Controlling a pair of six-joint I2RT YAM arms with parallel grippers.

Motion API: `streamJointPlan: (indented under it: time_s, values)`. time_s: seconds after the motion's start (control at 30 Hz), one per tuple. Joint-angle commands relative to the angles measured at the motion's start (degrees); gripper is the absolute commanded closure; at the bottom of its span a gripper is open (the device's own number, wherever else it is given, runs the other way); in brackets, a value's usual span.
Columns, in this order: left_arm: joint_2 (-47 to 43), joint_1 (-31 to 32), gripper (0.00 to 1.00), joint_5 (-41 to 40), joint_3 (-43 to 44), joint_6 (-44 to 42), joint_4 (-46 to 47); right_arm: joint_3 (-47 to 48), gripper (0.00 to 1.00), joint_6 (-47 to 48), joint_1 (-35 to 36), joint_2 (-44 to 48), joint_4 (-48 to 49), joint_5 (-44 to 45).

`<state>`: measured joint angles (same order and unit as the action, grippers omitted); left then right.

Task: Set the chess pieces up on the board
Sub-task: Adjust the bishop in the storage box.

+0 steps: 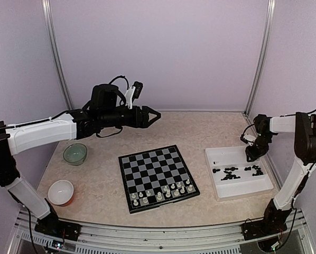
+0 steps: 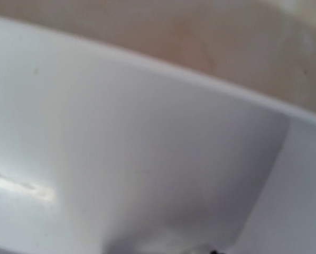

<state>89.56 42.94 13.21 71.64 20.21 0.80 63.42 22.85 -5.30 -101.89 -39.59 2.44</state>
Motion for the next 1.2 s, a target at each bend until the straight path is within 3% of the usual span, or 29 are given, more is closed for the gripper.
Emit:
streamJointPlan:
  time_s: [0.0, 0.37, 0.73, 0.83, 1.0, 1.17]
  values:
    - [1.74, -0.02, 0.25, 1.12, 2.15, -0.23, -0.01, -1.01, 0.59, -0.03, -1.54, -2.12, -2.28, -0.27]
    - [3.36, -0.18, 0.25, 0.95, 3.85, -0.39, -0.62, 5.04, 0.82, 0.3, -1.45, -9.27, -7.08, -13.66]
    - [4.64, 0.04, 0.25, 1.03, 5.11, 0.54, -0.62, 9.83, 0.87, 1.1, 2.72, -8.35, -8.53, -23.99]
    - [4.92, 0.04, 0.25, 0.94, 5.63, 0.45, -0.62, 10.27, 0.85, 1.68, 2.75, -6.23, -8.31, -22.7]
    - [4.88, 0.12, 0.25, 0.64, 5.69, -0.19, -0.62, 10.06, 0.73, 7.35, 2.75, -2.18, -9.38, -18.29]
    - [5.16, 0.13, 0.25, 0.57, 5.79, -0.56, -0.62, 9.98, 0.68, 13.28, 4.82, -1.28, -13.31, -26.54]
